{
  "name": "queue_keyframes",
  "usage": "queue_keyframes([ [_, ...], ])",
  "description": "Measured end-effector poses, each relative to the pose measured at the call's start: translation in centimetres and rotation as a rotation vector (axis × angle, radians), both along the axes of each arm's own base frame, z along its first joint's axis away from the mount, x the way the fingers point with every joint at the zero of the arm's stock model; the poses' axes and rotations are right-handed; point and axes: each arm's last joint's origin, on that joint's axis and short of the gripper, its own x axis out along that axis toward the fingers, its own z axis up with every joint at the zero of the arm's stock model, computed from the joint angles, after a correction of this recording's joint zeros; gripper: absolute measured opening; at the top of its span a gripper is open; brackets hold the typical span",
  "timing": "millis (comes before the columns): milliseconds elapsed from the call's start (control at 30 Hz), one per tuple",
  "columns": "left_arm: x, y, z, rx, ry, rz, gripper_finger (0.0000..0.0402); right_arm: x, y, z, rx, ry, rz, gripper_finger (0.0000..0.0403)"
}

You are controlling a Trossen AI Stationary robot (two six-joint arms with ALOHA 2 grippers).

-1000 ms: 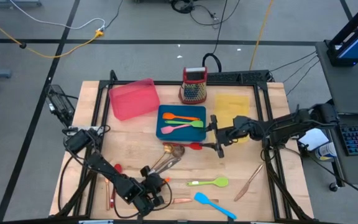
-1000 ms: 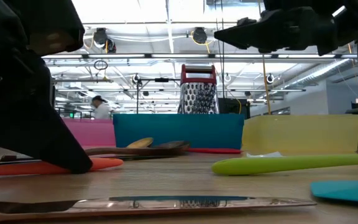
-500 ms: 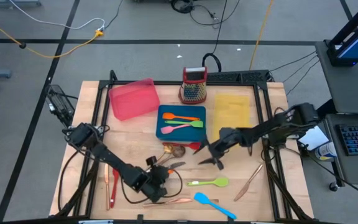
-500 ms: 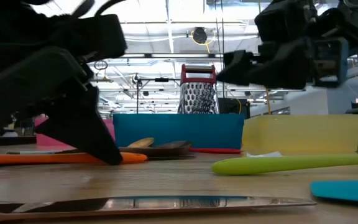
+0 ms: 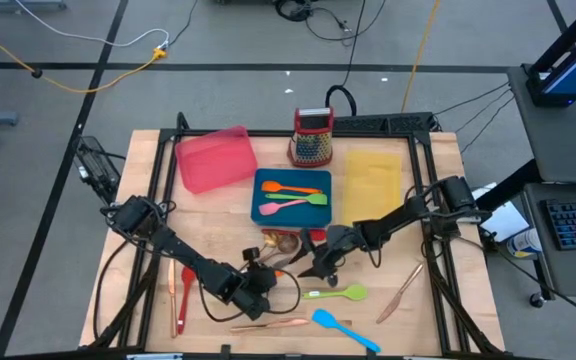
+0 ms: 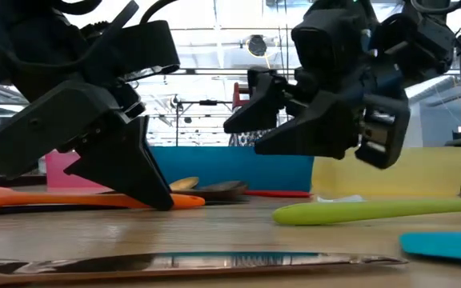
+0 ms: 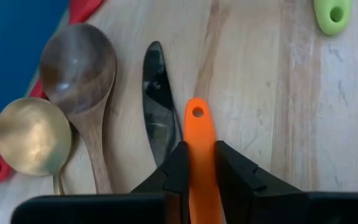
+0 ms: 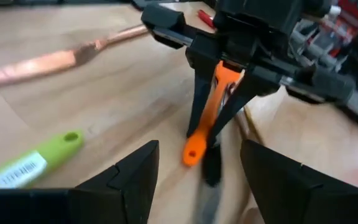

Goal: Pick & Place Kitchen Items
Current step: Put the orange spatula into the blue bin

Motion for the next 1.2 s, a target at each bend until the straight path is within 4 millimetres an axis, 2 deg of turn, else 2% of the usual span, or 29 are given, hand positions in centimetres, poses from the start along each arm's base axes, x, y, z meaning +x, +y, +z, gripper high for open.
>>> queue_keyframes([
  [167,0.1,-0.1,0.0,-0.007,-0.014,-0.004,0.006,0.1,-0.2,0.0,-0.135,-0.053,-0.035,0.0194],
  [300,0.3,-0.2,0.1,-0.017,-0.034,-0.001,0.0061,-0.1,0.2,-0.2,-0.065,-0.005,0.004,0.018],
  [433,0.6,0.0,0.2,-0.004,-0.052,-0.012,0.0062,-0.4,0.9,-1.5,-0.082,0.058,0.001,0.0179],
  [567,1.2,0.7,0.3,0.0,-0.056,-0.015,0.0062,-0.5,0.9,-1.6,-0.059,0.106,-0.008,0.018],
  [633,1.7,1.2,0.4,0.003,-0.066,-0.02,0.0062,-0.6,0.7,-2.0,0.0,0.17,-0.049,0.018],
  [900,3.5,3.4,0.6,0.029,-0.098,-0.057,0.0062,-0.4,-0.2,-2.0,0.413,0.34,-0.287,0.0178],
  [1033,4.4,4.4,0.9,0.045,-0.146,-0.057,0.0062,-0.3,-0.6,-1.9,0.541,0.359,-0.429,0.0178],
  [1200,4.8,4.9,1.0,0.056,-0.158,-0.072,0.0062,-0.2,-0.7,-1.8,0.641,0.387,-0.481,0.0171],
])
